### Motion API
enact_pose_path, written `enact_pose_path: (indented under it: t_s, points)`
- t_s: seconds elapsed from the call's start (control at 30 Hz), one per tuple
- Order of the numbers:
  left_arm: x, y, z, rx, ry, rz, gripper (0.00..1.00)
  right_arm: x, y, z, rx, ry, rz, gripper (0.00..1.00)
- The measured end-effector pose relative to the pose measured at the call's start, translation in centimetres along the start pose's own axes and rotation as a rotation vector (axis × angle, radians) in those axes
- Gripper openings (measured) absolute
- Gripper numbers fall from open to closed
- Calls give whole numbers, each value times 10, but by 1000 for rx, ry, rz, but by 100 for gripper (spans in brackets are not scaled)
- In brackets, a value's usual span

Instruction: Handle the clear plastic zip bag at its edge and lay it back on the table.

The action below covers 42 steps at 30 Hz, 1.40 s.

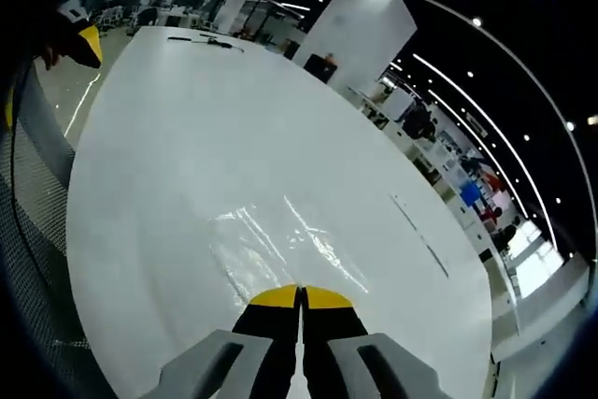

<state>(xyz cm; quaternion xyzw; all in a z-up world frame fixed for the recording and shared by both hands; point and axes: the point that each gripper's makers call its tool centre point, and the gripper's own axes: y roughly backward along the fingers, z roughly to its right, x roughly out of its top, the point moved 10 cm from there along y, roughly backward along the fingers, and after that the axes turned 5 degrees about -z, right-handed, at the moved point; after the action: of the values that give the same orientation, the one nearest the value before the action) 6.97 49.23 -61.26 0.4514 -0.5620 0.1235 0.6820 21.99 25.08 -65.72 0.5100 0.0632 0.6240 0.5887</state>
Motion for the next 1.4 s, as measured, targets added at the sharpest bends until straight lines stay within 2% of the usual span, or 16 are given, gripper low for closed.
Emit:
enact_pose_path:
  t_s: [0.5,0.87,1.1,1.4]
  points:
    - [0,0,0,-3,-6,-6,51,-5,9,-7,28,-30,7,0]
    - [0,0,0,-5,-10,-5,51,-19,23,-35,85,-17,-21,0]
    - [1,1,0,-8,-14,-5,51,-24,13,-44,113,-29,-53,0]
    - [0,1,-2,2,-8,-1,51,-14,-9,-26,95,-32,-60,0]
